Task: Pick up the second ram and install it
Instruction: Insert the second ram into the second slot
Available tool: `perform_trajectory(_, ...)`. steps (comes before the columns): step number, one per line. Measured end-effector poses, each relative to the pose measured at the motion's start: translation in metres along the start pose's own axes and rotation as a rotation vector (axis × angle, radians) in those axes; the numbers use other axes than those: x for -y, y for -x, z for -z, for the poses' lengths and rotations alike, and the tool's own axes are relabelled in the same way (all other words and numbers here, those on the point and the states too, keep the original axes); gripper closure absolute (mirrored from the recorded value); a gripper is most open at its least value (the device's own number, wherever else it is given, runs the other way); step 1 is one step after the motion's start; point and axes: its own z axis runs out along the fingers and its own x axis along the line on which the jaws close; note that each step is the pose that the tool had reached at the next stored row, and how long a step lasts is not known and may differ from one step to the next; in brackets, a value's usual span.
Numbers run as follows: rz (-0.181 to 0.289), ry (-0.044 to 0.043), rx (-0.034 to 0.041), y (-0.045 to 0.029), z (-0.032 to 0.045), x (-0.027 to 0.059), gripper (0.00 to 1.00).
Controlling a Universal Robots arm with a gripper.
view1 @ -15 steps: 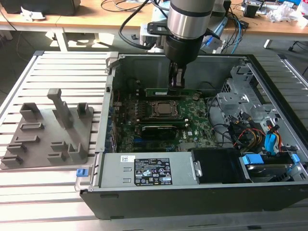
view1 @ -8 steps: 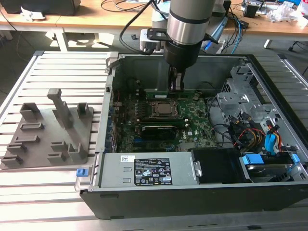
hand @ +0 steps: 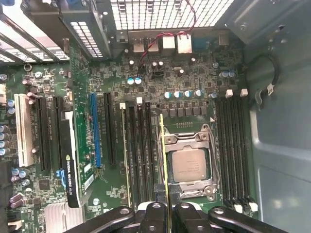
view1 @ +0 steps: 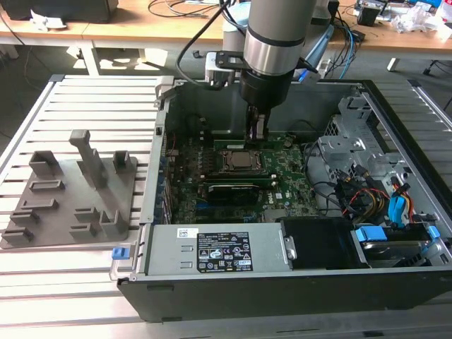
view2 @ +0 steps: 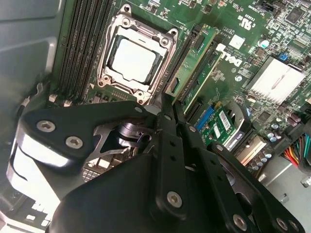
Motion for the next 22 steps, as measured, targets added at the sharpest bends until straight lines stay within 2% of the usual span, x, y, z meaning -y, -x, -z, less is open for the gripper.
perform_trajectory(5, 0.000, 0.0001, 0.0000, -0.0006, -0.0071, 0.0002, 0.86)
perform_trajectory(8, 0.000, 0.0003, -0.0006, -0.0013, -0.0171, 0.0006, 0.86)
perform_trajectory(11, -0.002, -0.0005, -0.0076, -0.0020, -0.0208, -0.0016, 0.86)
perform_trajectory(14, -0.002, -0.0007, -0.0106, -0.0101, -0.0248, -0.0061, 0.86)
perform_trajectory(16, -0.002, -0.0007, -0.0105, -0.0120, -0.0290, -0.0086, 0.86)
perform_trajectory(17, -0.002, -0.0007, -0.0105, -0.0129, -0.0341, -0.0097, 0.86)
perform_trajectory(22, -0.002, -0.0007, -0.0106, -0.0191, -0.0506, -0.0100, 0.86)
